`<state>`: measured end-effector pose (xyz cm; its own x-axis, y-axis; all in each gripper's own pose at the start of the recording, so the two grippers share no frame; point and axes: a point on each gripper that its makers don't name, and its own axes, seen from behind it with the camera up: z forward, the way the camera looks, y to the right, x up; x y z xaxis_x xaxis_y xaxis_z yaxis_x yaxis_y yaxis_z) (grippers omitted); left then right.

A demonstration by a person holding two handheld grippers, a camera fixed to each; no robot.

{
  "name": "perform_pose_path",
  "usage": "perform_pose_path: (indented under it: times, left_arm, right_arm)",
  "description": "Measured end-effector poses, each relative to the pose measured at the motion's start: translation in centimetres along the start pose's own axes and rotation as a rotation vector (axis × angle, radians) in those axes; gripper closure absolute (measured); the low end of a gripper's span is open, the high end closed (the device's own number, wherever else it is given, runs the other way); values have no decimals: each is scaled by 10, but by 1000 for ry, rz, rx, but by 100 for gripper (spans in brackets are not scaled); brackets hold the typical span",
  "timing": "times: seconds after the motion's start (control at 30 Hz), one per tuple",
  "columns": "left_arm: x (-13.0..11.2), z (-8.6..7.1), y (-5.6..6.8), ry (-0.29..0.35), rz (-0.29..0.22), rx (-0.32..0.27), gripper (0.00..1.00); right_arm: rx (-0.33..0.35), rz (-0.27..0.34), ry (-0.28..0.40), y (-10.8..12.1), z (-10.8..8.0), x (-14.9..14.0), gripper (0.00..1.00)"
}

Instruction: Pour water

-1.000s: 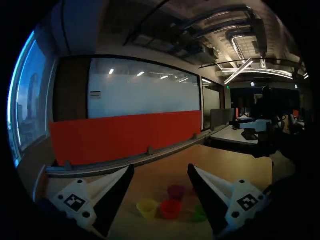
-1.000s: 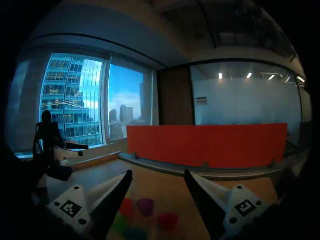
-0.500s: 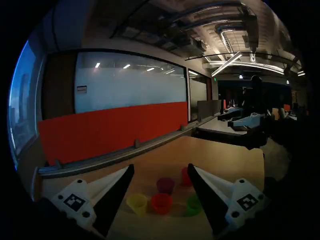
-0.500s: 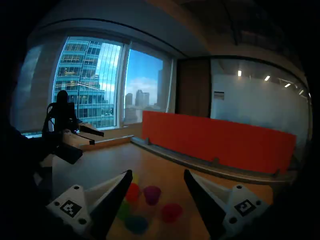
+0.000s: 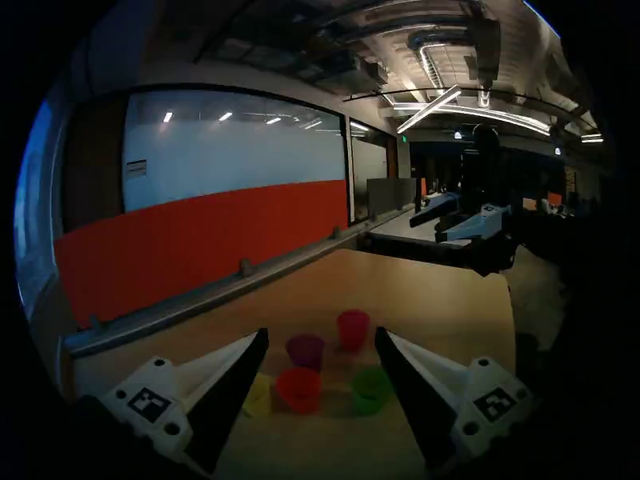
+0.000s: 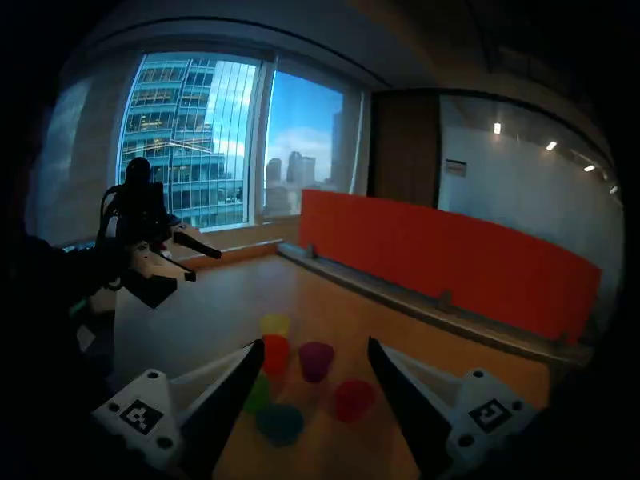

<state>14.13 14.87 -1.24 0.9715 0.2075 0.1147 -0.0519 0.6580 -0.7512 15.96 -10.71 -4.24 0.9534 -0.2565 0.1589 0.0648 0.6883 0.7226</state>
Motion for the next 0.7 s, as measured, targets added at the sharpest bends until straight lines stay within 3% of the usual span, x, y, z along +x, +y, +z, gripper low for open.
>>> perform_pose_path:
  times: [0.7]
  left_arm:
    - [-59, 26, 31, -102, 10, -106, 1]
  right_arm:
    - [58, -23, -122, -12, 10, -61, 0]
